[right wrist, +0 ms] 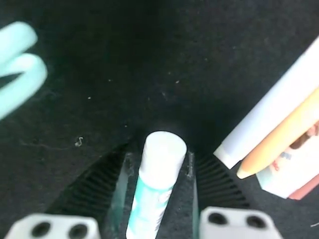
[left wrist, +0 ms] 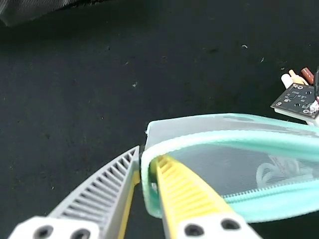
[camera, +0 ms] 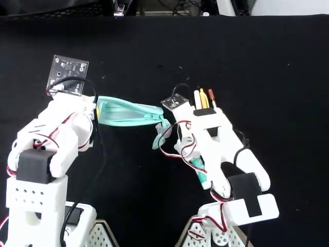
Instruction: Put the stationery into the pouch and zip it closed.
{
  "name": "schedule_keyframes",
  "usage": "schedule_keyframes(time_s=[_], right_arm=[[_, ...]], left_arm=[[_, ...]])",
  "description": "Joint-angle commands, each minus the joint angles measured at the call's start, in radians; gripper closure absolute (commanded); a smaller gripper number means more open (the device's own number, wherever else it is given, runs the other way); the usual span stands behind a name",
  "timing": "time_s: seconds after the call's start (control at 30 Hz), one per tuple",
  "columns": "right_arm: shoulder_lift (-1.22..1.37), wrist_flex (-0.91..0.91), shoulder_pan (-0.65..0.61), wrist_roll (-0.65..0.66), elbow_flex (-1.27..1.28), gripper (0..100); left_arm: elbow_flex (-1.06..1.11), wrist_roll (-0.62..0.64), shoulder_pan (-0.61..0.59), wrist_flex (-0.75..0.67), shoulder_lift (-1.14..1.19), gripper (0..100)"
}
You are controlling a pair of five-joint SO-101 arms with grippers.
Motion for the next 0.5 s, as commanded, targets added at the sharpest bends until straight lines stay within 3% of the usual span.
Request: schedule_keyframes(time_s=[0.0, 0.07, 0.27, 0.47], right_arm=[[-0.005, -0.012, 0.002, 0.014, -0.048, 87.3], [-0.013, -0.014, 0.002, 0.014, -0.054, 98.0], [-0.128, 0.025, 0.005, 0.014, -0.062, 98.6], [-0.486, 0.176, 0.005, 0.014, -0.064, 98.6]], left_arm=[[0.015, -0.028, -0.004, -0.038, 0.002, 97], [0.015, -0.026, -0.004, -0.038, 0.002, 97], [0.01, -0.026, -0.004, -0.034, 0.002, 97], [0.012, -0.026, -0.002, -0.034, 0.002, 97]])
